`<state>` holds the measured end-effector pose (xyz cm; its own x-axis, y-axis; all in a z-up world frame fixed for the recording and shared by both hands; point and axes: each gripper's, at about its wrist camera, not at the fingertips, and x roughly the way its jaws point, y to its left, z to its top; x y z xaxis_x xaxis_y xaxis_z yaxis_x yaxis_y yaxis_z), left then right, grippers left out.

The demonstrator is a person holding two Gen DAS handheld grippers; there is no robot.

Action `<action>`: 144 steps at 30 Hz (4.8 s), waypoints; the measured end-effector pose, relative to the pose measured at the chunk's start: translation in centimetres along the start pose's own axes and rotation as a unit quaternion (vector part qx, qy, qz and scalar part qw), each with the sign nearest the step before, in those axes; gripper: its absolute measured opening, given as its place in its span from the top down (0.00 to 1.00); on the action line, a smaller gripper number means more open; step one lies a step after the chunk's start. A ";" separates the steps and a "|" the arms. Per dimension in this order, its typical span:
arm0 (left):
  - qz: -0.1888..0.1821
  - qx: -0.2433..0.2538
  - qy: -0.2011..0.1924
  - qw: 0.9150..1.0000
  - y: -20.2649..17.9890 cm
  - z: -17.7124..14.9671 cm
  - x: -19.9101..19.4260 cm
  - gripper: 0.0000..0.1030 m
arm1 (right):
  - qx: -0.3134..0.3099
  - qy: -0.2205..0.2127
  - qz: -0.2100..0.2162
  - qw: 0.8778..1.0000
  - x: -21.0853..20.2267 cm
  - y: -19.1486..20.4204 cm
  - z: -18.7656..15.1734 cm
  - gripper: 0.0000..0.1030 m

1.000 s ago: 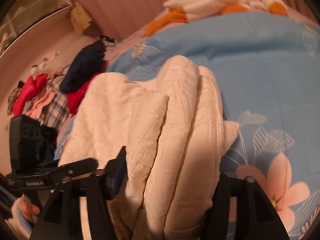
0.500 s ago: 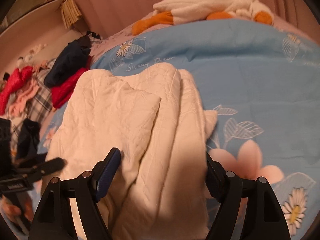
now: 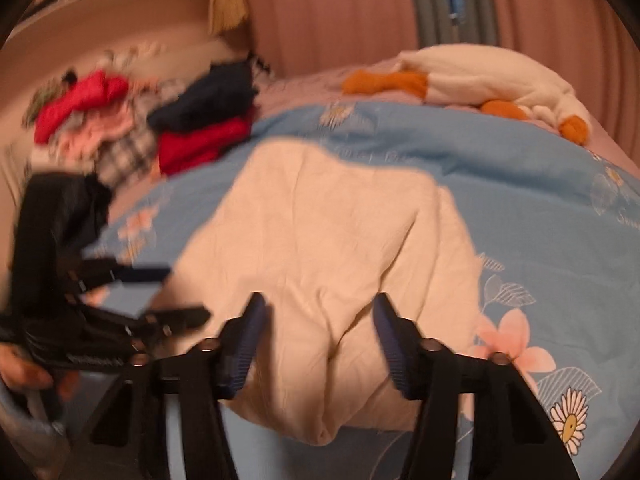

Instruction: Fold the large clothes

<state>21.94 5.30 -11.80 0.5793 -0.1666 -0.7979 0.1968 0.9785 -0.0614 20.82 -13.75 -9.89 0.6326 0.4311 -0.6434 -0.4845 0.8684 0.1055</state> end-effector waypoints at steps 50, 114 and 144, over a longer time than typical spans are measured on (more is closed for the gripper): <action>-0.002 -0.053 0.029 0.998 0.3 -2.0 -0.2 0.18 | 0.047 0.055 -0.020 0.997 0.1 1.1 -3.0 0.50; 0.015 -0.043 0.008 0.999 -1.0 -2.5 -1.8 0.16 | 0.056 0.048 -0.019 0.997 -1.3 1.5 -4.1 0.44; 0.075 -0.053 -0.046 0.995 -3.5 -3.7 -15.2 0.00 | 0.044 0.000 -0.110 0.993 -10.9 6.0 -2.7 0.05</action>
<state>9.50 4.89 -1.65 0.6675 -0.0231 -0.7442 0.0208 0.9997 -0.0124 9.44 -13.86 -4.28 0.7177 0.2290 -0.6576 -0.2797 0.9597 0.0289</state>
